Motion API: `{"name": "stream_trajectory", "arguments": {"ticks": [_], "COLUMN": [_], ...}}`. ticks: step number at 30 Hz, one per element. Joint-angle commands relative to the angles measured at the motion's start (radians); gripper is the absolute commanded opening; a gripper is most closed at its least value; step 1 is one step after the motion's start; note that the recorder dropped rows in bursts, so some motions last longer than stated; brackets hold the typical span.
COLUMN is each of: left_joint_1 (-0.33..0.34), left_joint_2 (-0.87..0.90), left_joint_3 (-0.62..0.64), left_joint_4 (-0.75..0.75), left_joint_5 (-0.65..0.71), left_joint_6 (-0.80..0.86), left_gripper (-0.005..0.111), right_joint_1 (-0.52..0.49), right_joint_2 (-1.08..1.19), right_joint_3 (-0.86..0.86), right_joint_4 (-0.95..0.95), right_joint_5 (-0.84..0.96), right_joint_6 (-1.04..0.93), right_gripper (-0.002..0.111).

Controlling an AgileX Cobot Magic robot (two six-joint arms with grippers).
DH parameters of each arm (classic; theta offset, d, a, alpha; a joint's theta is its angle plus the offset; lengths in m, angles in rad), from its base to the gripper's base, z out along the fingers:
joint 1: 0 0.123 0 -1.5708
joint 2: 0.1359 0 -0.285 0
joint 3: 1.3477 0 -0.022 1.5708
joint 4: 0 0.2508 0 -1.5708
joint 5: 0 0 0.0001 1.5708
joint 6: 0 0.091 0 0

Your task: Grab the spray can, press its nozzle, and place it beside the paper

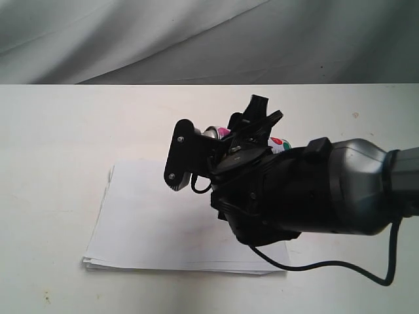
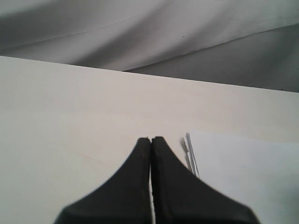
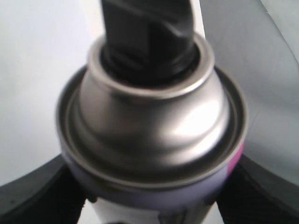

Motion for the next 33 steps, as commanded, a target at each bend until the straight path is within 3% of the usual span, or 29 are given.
{"name": "stream_trajectory", "arguments": {"ticks": [1, 20, 27, 33], "left_joint_1": [-0.005, -0.005, -0.005, -0.005], "left_joint_2": [-0.004, -0.004, -0.004, -0.004], "left_joint_3": [0.004, 0.004, 0.004, 0.004], "left_joint_4": [-0.001, -0.012, -0.035, -0.309], "left_joint_5": [-0.006, -0.011, -0.130, -0.292], "left_joint_6": [-0.003, -0.008, -0.010, -0.105], "left_gripper": [0.000, 0.000, 0.000, 0.000], "right_joint_1": [0.001, 0.001, 0.001, 0.001], "right_joint_2": [-0.012, -0.012, -0.012, -0.012], "right_joint_3": [-0.009, -0.009, -0.009, -0.009], "right_joint_4": [-0.047, -0.047, -0.047, -0.047], "right_joint_5": [0.027, 0.027, 0.027, 0.027], "right_joint_6": [0.009, 0.009, 0.009, 0.009], "right_gripper": [0.000, 0.000, 0.000, 0.000]}}
